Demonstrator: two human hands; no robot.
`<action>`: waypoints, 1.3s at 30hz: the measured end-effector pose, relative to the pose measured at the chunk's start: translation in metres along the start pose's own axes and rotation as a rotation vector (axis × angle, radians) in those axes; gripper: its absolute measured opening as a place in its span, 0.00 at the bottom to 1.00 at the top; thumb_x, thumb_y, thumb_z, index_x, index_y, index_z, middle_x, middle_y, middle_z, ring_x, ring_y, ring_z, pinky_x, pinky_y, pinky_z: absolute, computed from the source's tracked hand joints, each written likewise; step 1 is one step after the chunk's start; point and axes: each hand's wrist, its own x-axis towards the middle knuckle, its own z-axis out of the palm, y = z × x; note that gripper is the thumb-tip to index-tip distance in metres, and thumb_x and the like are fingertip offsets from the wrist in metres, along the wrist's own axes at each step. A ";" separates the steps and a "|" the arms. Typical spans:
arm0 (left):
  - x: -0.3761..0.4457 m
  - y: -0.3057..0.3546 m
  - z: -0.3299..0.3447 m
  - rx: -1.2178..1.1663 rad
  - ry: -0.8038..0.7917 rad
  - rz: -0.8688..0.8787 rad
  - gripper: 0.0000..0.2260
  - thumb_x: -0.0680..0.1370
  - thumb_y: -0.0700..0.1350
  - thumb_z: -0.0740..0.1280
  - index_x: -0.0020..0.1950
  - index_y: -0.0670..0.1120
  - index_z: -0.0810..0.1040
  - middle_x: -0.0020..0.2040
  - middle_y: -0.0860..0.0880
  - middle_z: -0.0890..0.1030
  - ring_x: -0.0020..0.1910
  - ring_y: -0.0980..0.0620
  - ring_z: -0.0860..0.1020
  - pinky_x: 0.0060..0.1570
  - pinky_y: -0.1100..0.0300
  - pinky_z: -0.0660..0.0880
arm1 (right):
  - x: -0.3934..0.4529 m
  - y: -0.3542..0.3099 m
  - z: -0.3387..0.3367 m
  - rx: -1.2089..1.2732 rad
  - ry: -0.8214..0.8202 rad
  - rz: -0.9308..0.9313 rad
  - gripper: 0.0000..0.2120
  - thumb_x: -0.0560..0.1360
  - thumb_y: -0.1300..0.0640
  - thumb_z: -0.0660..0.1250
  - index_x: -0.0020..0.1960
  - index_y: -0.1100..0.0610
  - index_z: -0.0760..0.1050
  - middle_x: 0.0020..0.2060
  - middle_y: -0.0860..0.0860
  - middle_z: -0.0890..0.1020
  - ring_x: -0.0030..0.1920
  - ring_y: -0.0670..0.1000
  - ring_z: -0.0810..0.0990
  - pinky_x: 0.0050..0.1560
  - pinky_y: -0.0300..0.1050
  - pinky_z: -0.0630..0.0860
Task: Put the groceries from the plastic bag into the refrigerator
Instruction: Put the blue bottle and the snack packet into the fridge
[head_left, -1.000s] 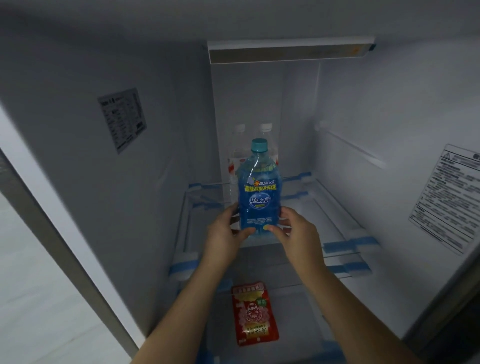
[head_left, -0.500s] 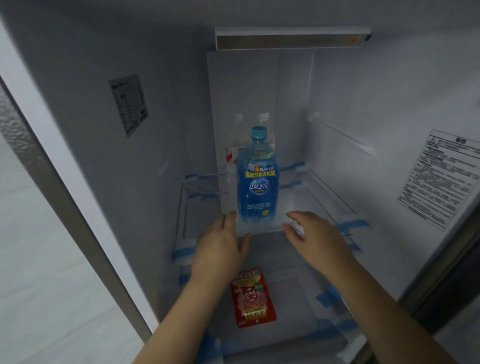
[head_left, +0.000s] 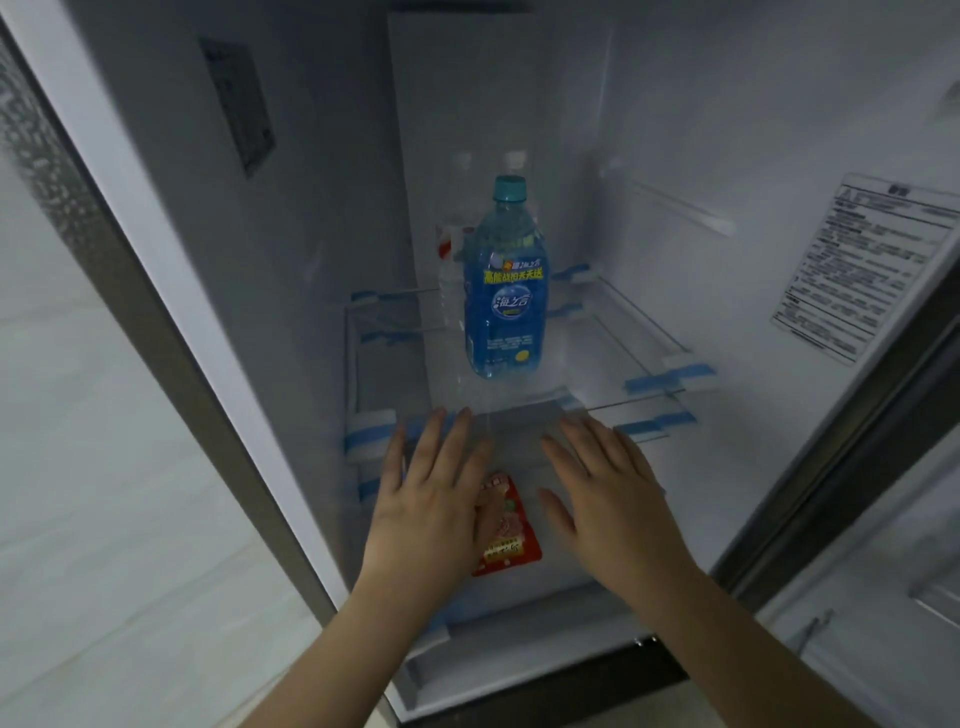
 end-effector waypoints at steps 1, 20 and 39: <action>-0.005 0.002 0.000 0.007 -0.017 0.003 0.25 0.79 0.57 0.54 0.73 0.47 0.69 0.75 0.43 0.67 0.75 0.41 0.62 0.72 0.37 0.55 | -0.005 -0.002 0.001 0.001 -0.008 0.000 0.29 0.78 0.41 0.47 0.70 0.55 0.69 0.69 0.56 0.72 0.71 0.58 0.67 0.71 0.58 0.64; -0.082 0.085 -0.021 0.088 -0.192 -0.103 0.29 0.79 0.63 0.52 0.77 0.51 0.64 0.78 0.45 0.62 0.78 0.43 0.55 0.74 0.40 0.50 | -0.109 0.037 0.001 0.059 -0.084 -0.043 0.28 0.80 0.41 0.45 0.73 0.52 0.66 0.72 0.54 0.69 0.73 0.59 0.65 0.72 0.59 0.61; -0.153 0.164 -0.040 0.054 -0.284 0.009 0.31 0.80 0.63 0.43 0.77 0.51 0.62 0.77 0.44 0.64 0.77 0.42 0.58 0.72 0.36 0.59 | -0.243 0.040 -0.008 0.043 -0.157 0.153 0.32 0.78 0.36 0.41 0.74 0.50 0.64 0.74 0.53 0.67 0.74 0.60 0.64 0.71 0.61 0.62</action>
